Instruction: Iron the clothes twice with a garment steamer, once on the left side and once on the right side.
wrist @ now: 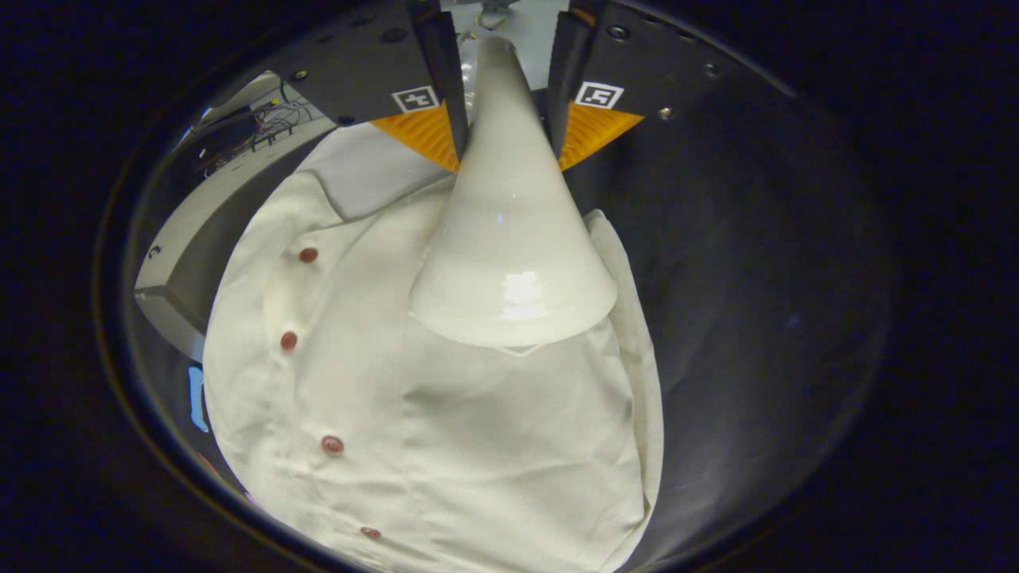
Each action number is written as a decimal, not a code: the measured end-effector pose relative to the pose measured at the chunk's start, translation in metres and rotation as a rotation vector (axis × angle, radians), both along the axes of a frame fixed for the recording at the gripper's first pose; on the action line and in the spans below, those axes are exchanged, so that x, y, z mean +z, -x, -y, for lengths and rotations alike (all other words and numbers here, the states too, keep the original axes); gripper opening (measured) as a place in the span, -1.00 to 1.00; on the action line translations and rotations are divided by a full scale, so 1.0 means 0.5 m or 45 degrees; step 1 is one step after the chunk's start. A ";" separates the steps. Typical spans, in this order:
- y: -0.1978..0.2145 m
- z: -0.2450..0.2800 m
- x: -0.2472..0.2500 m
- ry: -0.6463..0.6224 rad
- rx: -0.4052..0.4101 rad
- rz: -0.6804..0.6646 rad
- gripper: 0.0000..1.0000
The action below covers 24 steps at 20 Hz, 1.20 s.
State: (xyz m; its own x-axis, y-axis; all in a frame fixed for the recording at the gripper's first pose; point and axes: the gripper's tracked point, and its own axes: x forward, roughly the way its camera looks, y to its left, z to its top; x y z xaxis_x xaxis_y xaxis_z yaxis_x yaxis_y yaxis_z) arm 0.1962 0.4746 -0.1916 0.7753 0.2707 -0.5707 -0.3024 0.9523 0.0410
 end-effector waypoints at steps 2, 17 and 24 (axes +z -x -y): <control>0.001 0.005 0.046 -0.051 0.022 0.065 -0.06; -0.101 0.069 0.230 -0.251 -0.048 0.463 -0.07; -0.173 0.157 0.350 -0.279 -0.090 0.512 -0.07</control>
State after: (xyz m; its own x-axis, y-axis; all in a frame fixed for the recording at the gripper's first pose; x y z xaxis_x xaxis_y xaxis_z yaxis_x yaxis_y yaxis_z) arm 0.2826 0.3958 -0.0168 0.9442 0.2901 -0.1562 -0.2703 0.9531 0.1363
